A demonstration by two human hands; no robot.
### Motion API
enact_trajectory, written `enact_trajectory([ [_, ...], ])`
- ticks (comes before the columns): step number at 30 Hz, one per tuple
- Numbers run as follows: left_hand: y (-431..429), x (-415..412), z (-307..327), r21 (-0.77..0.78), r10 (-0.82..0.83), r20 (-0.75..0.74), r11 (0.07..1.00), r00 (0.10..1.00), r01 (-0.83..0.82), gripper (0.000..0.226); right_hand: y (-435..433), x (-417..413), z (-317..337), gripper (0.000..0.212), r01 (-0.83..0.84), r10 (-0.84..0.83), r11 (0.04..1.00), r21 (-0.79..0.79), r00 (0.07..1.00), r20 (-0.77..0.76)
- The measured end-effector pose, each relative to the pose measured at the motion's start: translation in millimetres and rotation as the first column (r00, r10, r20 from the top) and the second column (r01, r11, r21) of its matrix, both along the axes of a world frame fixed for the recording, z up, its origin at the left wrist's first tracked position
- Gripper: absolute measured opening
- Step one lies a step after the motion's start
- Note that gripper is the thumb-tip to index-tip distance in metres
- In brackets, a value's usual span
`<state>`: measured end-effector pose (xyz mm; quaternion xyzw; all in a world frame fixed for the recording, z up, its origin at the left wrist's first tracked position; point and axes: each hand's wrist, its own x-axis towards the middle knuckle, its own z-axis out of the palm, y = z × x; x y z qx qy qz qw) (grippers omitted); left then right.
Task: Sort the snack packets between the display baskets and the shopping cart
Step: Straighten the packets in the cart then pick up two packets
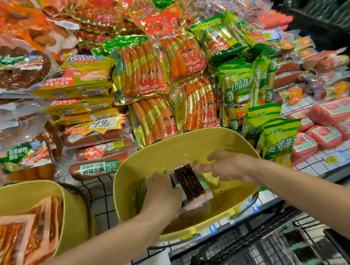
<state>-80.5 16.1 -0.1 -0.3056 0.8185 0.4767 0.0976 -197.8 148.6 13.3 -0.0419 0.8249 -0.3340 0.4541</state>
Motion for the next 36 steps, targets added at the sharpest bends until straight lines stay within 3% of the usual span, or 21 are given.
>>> enact_trajectory([
  [2,22,13,17,-0.062,-0.176,-0.289,0.984,0.941,0.165,0.036,31,10,27,0.057,-0.042,0.021,0.988,-0.149,0.99,-0.141],
  [4,52,18,26,-0.184,-0.316,-0.554,0.949,0.77,0.257,0.032,72,29,54,0.044,-0.042,-0.045,0.949,-0.311,0.963,-0.267],
  [6,87,17,17,-0.307,-0.47,-0.625,0.882,0.624,0.357,0.027,118,56,67,0.038,0.056,-0.22,0.904,-0.425,0.911,-0.348],
  [9,147,15,-2,-0.336,-0.641,-0.565,0.754,0.519,0.565,0.023,194,100,46,0.029,0.341,-0.544,0.804,-0.487,0.753,-0.371],
  [11,187,10,-28,-0.323,-0.732,-0.486,0.658,0.477,0.681,0.026,246,128,12,0.021,0.533,-0.683,0.728,-0.431,0.614,-0.396],
  [16,288,-18,-108,-0.356,-0.916,-0.195,0.398,0.35,0.845,0.036,365,188,-111,0.014,0.892,-0.871,0.387,-0.232,0.272,-0.408],
  [20,367,-45,-180,-0.405,-0.972,0.029,0.201,0.232,0.892,0.034,429,212,-208,0.016,0.98,-0.912,0.168,-0.102,0.116,-0.393],
  [25,442,-78,-272,-0.228,-0.939,0.147,0.272,0.31,0.935,0.035,455,212,-317,0.031,0.996,-0.948,-0.071,0.045,-0.054,-0.313],
  [27,456,-87,-317,-0.129,-0.909,0.197,0.347,0.367,0.929,0.035,464,208,-357,0.034,0.983,-0.96,-0.115,0.144,-0.073,-0.27],
  [29,460,-98,-363,-0.133,-0.892,0.269,0.34,0.364,0.931,0.027,474,206,-397,0.035,0.97,-0.967,-0.098,0.222,-0.04,-0.252],
  [33,473,-118,-434,-0.097,-0.831,0.261,0.484,0.491,0.87,0.04,484,200,-464,0.047,0.934,-0.952,-0.227,0.274,-0.153,-0.267],
  [36,480,-126,-471,-0.156,-0.836,0.306,0.429,0.456,0.89,0.05,488,189,-496,0.049,0.899,-0.929,-0.33,0.287,-0.256,-0.267],
])
